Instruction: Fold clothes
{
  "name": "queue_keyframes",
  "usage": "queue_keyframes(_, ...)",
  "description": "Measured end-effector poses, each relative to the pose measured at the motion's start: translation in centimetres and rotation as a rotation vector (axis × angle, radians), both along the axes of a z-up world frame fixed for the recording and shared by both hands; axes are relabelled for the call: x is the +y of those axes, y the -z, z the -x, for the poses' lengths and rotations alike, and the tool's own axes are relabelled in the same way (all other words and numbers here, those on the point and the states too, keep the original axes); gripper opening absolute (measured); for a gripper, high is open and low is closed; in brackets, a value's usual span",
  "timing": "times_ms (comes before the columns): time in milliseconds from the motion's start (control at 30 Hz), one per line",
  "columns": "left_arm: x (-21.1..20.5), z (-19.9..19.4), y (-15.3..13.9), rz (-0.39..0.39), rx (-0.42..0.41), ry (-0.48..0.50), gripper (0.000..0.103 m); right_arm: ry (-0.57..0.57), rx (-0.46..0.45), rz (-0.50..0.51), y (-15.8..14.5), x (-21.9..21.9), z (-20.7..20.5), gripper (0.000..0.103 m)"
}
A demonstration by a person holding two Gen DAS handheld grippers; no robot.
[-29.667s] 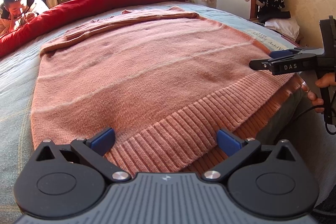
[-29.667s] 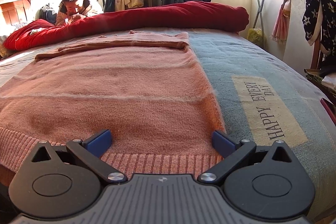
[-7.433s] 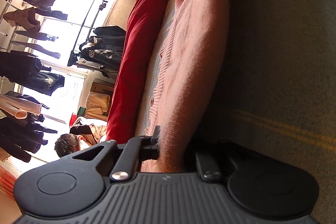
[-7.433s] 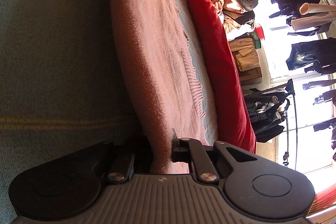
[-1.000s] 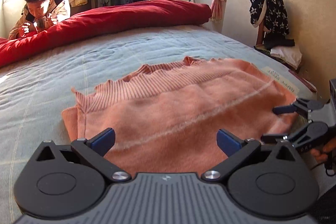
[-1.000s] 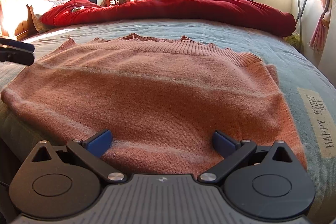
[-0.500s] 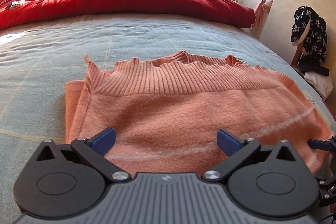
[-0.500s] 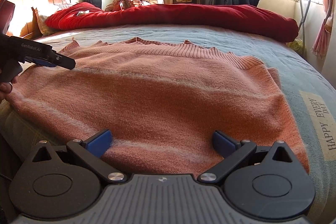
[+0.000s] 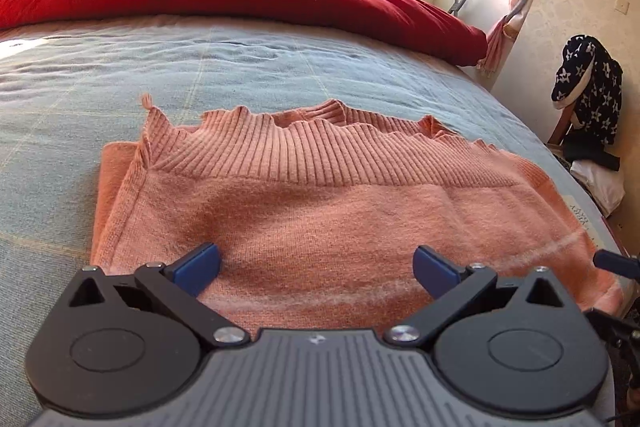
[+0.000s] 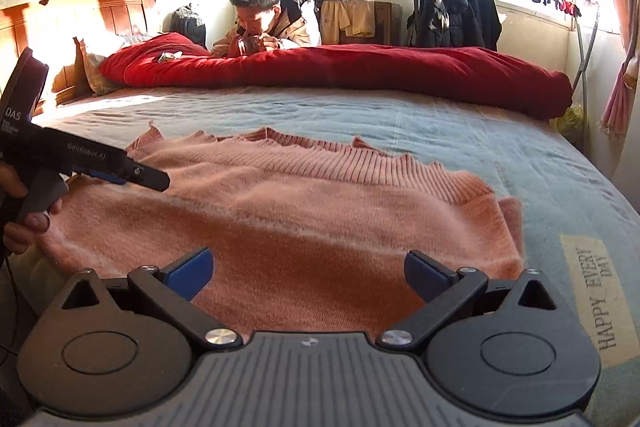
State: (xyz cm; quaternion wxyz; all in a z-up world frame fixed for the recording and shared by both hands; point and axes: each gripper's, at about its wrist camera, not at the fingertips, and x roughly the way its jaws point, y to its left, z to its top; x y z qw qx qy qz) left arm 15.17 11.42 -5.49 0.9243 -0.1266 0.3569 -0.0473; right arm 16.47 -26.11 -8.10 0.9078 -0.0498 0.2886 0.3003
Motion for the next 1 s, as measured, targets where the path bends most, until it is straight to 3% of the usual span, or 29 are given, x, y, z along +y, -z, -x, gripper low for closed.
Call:
queue_keyframes(267,-0.1,0.1,0.1,-0.010,0.000,0.002,0.102,0.017,0.023,-0.046,-2.1,0.6,-3.5,0.103)
queue_keyframes(767,-0.4,-0.1,0.3,-0.018,0.000,-0.014,0.103,0.111,0.035,-0.110,-2.7,-2.7,-4.6,0.103)
queue_keyframes(1000,-0.3,0.0,0.4,-0.020,-0.008,-0.005,0.103,0.052,-0.008,0.034,-1.9,1.9,-5.1,0.103)
